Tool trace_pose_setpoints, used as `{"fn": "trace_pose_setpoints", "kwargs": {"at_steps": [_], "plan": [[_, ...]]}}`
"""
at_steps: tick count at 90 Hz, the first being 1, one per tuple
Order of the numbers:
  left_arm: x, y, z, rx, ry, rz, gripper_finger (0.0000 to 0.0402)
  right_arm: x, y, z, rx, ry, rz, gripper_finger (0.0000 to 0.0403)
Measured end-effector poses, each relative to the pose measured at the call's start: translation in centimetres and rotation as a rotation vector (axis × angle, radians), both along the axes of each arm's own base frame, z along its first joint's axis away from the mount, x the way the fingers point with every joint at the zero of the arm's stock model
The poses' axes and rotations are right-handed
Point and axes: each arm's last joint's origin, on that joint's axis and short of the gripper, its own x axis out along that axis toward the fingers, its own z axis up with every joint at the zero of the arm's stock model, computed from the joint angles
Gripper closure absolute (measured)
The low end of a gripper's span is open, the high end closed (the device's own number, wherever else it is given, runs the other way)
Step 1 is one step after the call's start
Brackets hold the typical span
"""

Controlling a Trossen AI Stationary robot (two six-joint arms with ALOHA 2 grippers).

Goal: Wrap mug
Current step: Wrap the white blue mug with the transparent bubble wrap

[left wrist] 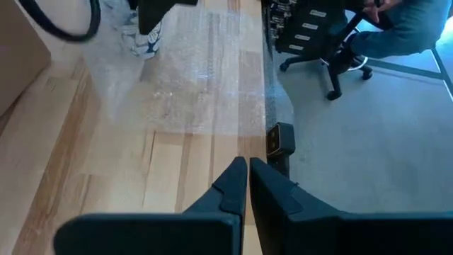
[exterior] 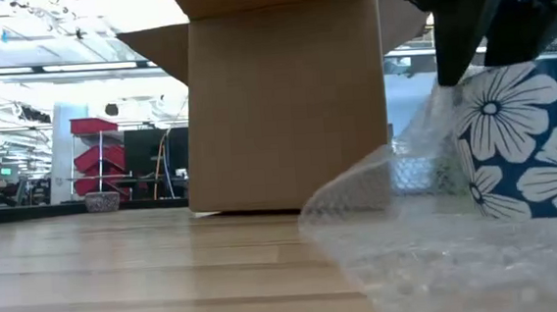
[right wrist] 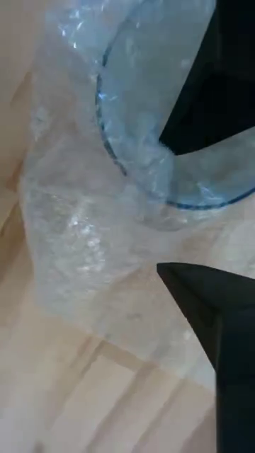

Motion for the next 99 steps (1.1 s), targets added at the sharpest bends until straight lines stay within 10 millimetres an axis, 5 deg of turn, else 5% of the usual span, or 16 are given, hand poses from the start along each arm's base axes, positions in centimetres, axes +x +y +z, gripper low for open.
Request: {"fn": "trace_pose_setpoints", "kwargs": {"at_steps": [19, 32, 61, 83, 99], "plan": [[0.0, 0.0, 0.0, 0.0, 0.0, 0.0, 0.0402, -1.6, -0.3, 2.7, 0.035, -0.054, 0.043, 0.0154], [0.0, 0.0, 0.0, 0.001, -0.002, 0.002, 0.0402, -2.2, -0.5, 2.5, 0.008, 0.003, 0.043, 0.0176], [0.1, 0.1, 0.0, 0.012, -0.021, 0.031, 0.0402, 0.8, -1.3, -3.0, -0.034, 0.243, 0.093, 0.039], [0.1, 0.1, 0.1, 0.003, -0.02, 0.038, 0.0402, 2.1, -2.0, -5.5, 0.011, 0.352, 0.144, 0.04], [0.1, 0.1, 0.1, 0.002, -0.019, 0.038, 0.0402, 1.6, -2.3, -2.8, 0.029, 0.304, 0.149, 0.0398]]}}
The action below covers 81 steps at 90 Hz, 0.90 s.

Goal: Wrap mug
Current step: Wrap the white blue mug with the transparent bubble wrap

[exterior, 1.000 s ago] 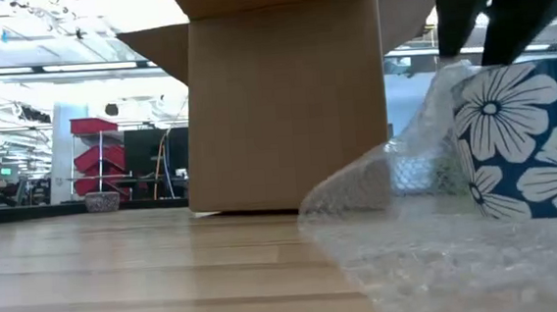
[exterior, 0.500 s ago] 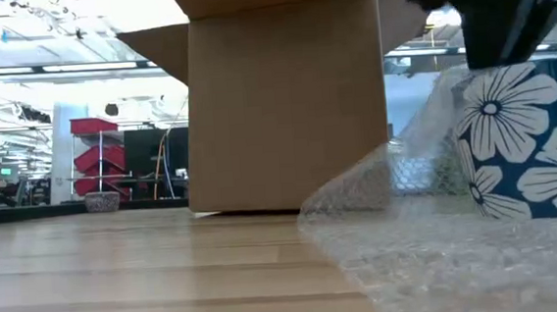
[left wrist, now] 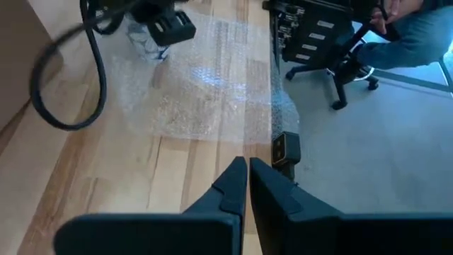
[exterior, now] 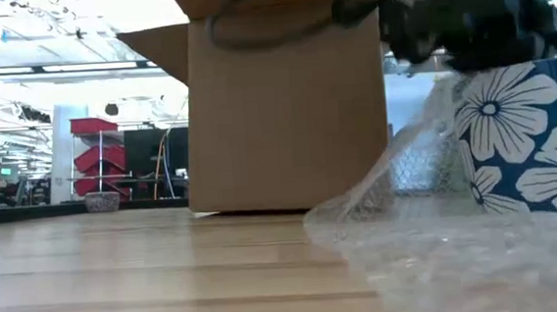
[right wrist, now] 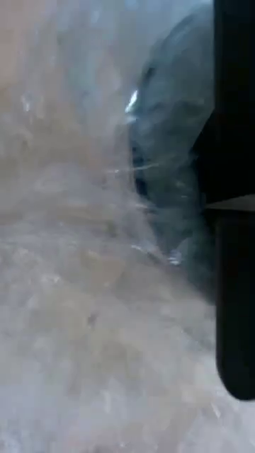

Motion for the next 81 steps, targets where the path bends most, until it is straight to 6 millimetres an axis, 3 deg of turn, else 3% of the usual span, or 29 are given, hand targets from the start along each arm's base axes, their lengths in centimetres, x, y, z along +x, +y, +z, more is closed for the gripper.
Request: {"fn": "trace_pose_setpoints", "kwargs": {"at_steps": [11, 26, 33, 59, 70, 81], "plan": [[0.0, 0.0, 0.0, -0.001, 0.001, 0.0, 0.0402, -0.6, -0.3, 2.6, 0.023, -0.046, 0.002, 0.0397], [0.0, 0.0, 0.0, 0.001, 0.001, -0.004, 0.0402, -1.2, -0.5, 4.0, 0.04, -0.074, -0.03, 0.04], [0.0, 0.0, 0.0, -0.003, 0.001, 0.0, 0.0402, -1.2, -0.5, 3.2, 0.016, -0.025, -0.03, 0.0402], [0.0, 0.0, 0.0, -0.006, 0.001, 0.003, 0.0402, -0.1, -0.3, -3.0, -0.059, 0.14, 0.0, 0.0402], [0.0, 0.0, 0.0, -0.012, 0.002, 0.007, 0.0402, 0.3, -0.2, -2.8, -0.06, 0.142, 0.021, 0.0402], [0.0, 0.0, 0.0, -0.012, 0.002, 0.007, 0.0402, 0.4, -0.1, -0.4, -0.051, 0.111, 0.027, 0.0403]]}}
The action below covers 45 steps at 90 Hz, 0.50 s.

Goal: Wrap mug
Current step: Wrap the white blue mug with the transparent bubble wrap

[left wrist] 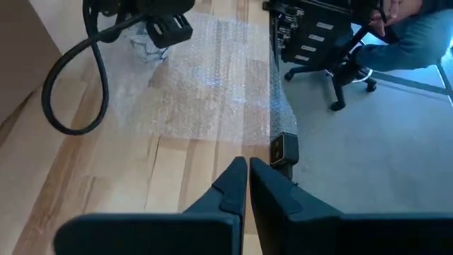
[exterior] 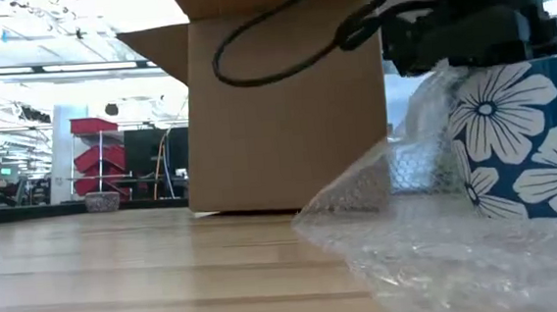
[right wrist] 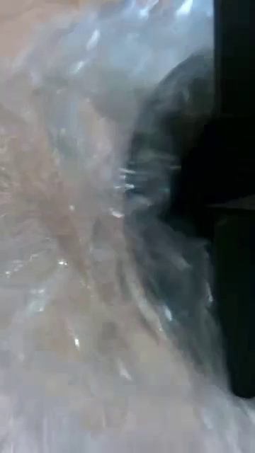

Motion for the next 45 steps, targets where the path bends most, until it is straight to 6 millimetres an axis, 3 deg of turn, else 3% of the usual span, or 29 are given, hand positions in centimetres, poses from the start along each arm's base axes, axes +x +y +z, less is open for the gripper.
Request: {"fn": "trace_pose_setpoints", "kwargs": {"at_steps": [10, 27, 35, 45], "plan": [[0.0, 0.0, 0.0, 0.0, -0.001, 0.0, 0.0402, -0.3, -0.1, 3.1, 0.021, -0.04, 0.018, 0.0403], [0.0, 0.0, 0.0, 0.002, 0.0, -0.002, 0.0402, -0.9, -0.3, 6.4, 0.04, -0.114, -0.03, 0.0403], [0.0, 0.0, 0.0, 0.002, 0.0, -0.002, 0.0402, -0.5, -0.2, 6.5, 0.05, -0.183, -0.037, 0.0403], [0.0, 0.0, 0.0, 0.003, 0.0, -0.002, 0.0402, -0.4, -0.2, 5.0, 0.039, -0.191, -0.039, 0.0403]]}}
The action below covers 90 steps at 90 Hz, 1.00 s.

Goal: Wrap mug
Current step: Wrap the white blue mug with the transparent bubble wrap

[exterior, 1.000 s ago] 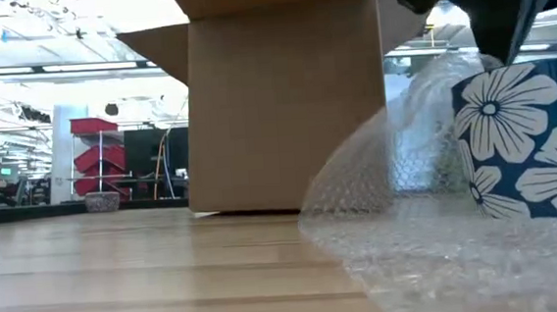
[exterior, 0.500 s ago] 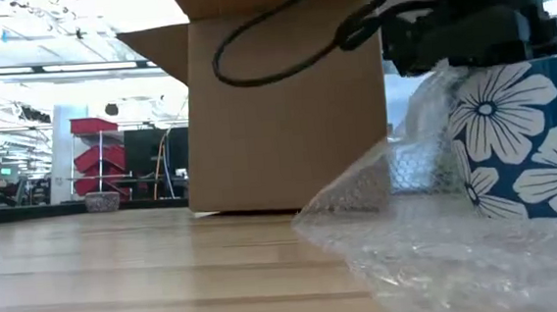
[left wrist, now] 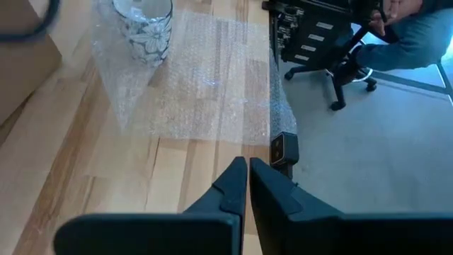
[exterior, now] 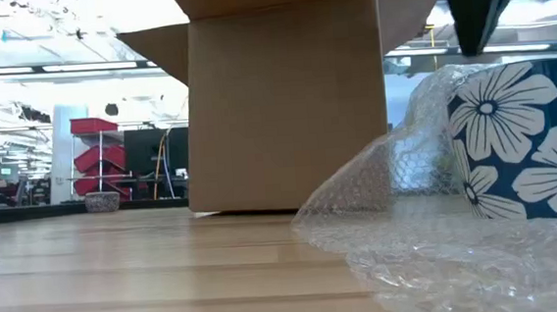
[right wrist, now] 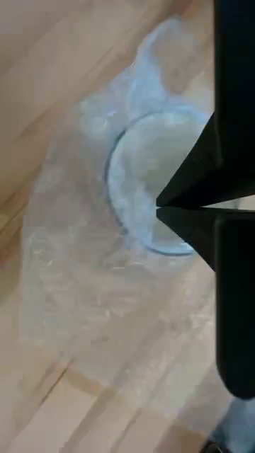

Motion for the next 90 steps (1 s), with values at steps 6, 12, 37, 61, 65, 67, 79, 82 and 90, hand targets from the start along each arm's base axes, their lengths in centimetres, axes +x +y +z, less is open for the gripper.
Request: {"fn": "trace_pose_setpoints", "kwargs": {"at_steps": [6, 12, 37, 61, 65, 67, 79, 82, 90], "plan": [[0.0, 0.0, 0.0, 0.0, 0.0, 0.0, 0.0402, 0.1, -0.1, -1.5, -0.004, -0.024, -0.022, 0.0403], [0.0, 0.0, 0.0, -0.001, 0.0, 0.0, 0.0402, -0.4, -0.5, -3.1, -0.028, 0.006, -0.061, 0.0403], [0.0, 0.0, 0.0, -0.003, 0.0, 0.002, 0.0402, -1.3, -0.5, -5.8, -0.021, 0.028, -0.068, 0.0403], [0.0, 0.0, 0.0, -0.004, 0.004, -0.005, 0.0402, -2.1, 0.7, 0.4, -0.024, 0.018, 0.011, 0.0403], [0.0, 0.0, 0.0, -0.002, 0.004, -0.006, 0.0402, -2.5, 1.1, 1.7, -0.033, 0.001, 0.032, 0.0403], [0.0, 0.0, 0.0, -0.002, 0.004, -0.006, 0.0402, -2.7, 1.4, 2.4, -0.034, -0.011, 0.043, 0.0403], [0.0, 0.0, 0.0, -0.001, 0.004, -0.007, 0.0402, -4.0, 4.5, 5.6, 0.023, -0.17, 0.194, 0.0403], [0.0, 0.0, 0.0, -0.001, 0.004, -0.007, 0.0402, -4.3, 5.7, 5.9, 0.045, -0.222, 0.25, 0.0403], [0.0, 0.0, 0.0, -0.002, 0.003, -0.006, 0.0402, -5.2, 9.7, 5.8, 0.089, -0.351, 0.412, 0.0399]]}}
